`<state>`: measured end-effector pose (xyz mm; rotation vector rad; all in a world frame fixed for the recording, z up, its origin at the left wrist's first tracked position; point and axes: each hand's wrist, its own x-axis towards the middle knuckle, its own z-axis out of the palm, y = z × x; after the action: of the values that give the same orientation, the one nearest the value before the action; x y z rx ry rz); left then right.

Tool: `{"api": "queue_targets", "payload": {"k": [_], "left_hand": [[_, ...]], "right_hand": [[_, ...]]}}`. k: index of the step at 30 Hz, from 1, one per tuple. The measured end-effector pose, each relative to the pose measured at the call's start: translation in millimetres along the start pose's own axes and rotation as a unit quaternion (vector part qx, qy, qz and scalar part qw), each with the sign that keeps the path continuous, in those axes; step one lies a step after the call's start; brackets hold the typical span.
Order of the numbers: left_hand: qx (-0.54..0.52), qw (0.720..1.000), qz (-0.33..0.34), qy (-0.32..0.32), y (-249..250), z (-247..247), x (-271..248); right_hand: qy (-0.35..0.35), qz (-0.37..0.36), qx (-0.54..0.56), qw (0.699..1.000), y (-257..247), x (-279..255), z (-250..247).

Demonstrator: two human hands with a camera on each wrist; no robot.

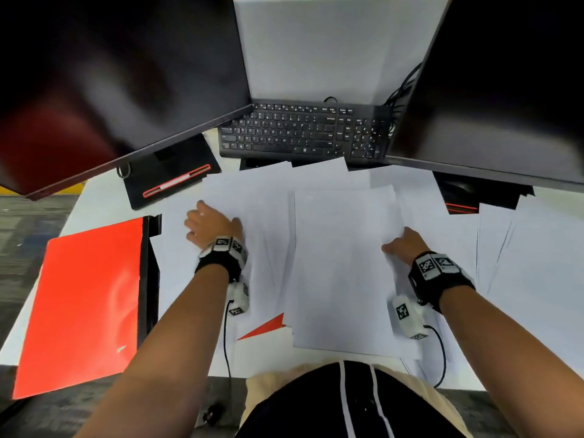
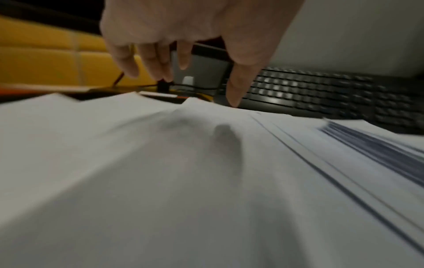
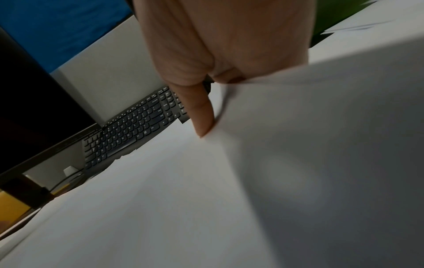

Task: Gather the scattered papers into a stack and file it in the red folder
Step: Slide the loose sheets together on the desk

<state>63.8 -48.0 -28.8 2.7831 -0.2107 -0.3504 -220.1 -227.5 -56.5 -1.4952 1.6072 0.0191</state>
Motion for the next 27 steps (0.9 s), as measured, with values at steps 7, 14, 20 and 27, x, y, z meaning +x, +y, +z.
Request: {"api": "queue_targets", "payload": {"k": [7,14,20,27], "left_hand": [[-0.121,0.967,-0.034,-0.223,32.0,23.7,-23.2],[-0.094,0.956,0.028,-0.276,39.4,28.4,-29.2],[-0.014,0.973,0.044,-0.228,25.3,-0.2,-7.2],[0.198,0.965,0.082,-0.153,-17.9,-24.7,12.3]], "right_hand": [[-0.015,0.009,0.019,1.0,-1.5,5.0,-0.6],[-0.02,-0.021,0.053,0.998,2.1,5.2,-4.6],[-0.037,-0.051,0.127,0.99,0.0,3.9,-7.1],[-0.039,-0.049,0.121,0.991,-6.0,4.4,-0.2]]}}
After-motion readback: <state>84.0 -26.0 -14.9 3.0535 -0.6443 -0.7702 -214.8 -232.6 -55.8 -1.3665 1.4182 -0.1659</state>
